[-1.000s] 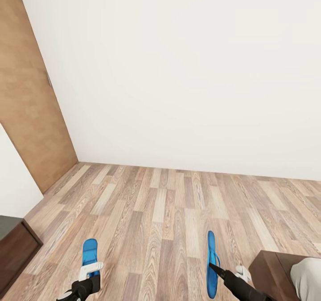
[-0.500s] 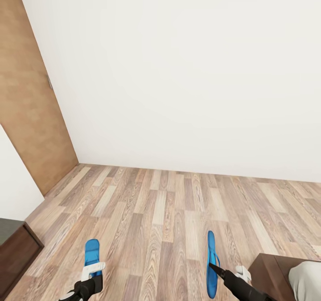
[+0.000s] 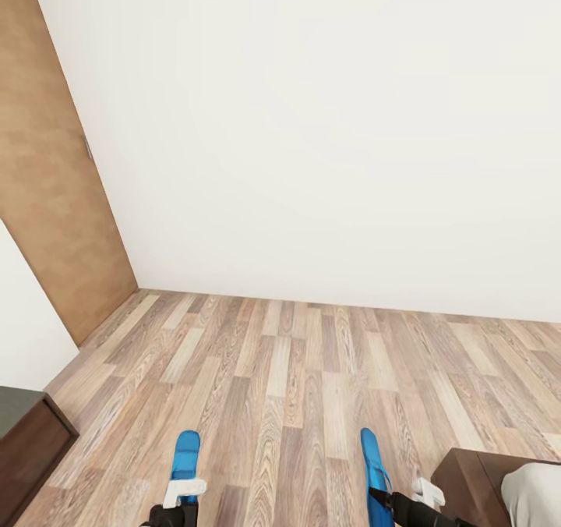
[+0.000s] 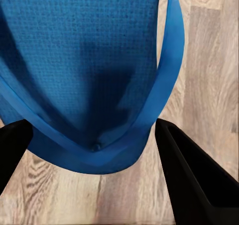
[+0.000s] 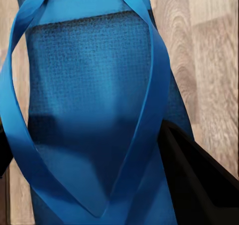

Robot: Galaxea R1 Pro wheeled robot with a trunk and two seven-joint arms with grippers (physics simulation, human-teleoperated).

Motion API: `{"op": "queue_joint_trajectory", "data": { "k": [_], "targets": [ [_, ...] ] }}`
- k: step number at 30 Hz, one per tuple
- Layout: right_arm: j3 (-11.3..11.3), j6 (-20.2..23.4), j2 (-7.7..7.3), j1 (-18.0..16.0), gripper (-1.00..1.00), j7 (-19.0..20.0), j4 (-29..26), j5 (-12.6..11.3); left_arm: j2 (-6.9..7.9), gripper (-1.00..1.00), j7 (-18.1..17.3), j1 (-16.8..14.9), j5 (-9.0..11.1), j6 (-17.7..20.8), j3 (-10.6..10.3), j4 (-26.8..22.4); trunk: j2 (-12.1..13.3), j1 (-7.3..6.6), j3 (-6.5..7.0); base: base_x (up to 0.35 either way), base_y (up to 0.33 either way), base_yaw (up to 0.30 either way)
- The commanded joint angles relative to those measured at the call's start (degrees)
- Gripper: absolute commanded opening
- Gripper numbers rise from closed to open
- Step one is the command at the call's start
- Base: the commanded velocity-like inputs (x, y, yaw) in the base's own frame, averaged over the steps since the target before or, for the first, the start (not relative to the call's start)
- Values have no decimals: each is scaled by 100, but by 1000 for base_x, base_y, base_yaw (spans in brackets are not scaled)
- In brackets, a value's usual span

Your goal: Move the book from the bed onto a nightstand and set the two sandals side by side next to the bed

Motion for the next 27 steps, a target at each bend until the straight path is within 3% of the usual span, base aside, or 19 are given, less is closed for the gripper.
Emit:
{"op": "queue_joint_trajectory", "data": {
  "k": [1,5,12,16,27],
  "targets": [
    [28,53,-1,-2,-100,-17,-7,-26,6,-100,-10,-4,-69,-46,-50,19,39,-23,14,0,0,0],
    [27,51,3,-2,-100,-52,-7,36,16,-100,-7,-4,-231,-121,-27,31,39,-23,14,0,0,0],
    [20,45,4,-2,-100,-57,-8,46,71,-100,14,-4,-170,-93,281,13,119,-67,49,0,0,0],
    [19,46,-14,-2,-100,-53,-12,46,113,-100,-1,-4,-159,-99,285,44,280,-155,121,0,0,0],
    [18,53,-39,-2,-100,-66,-7,53,123,-100,1,-4,-247,-450,211,759,641,-353,283,0,0,0]
  ]
}}
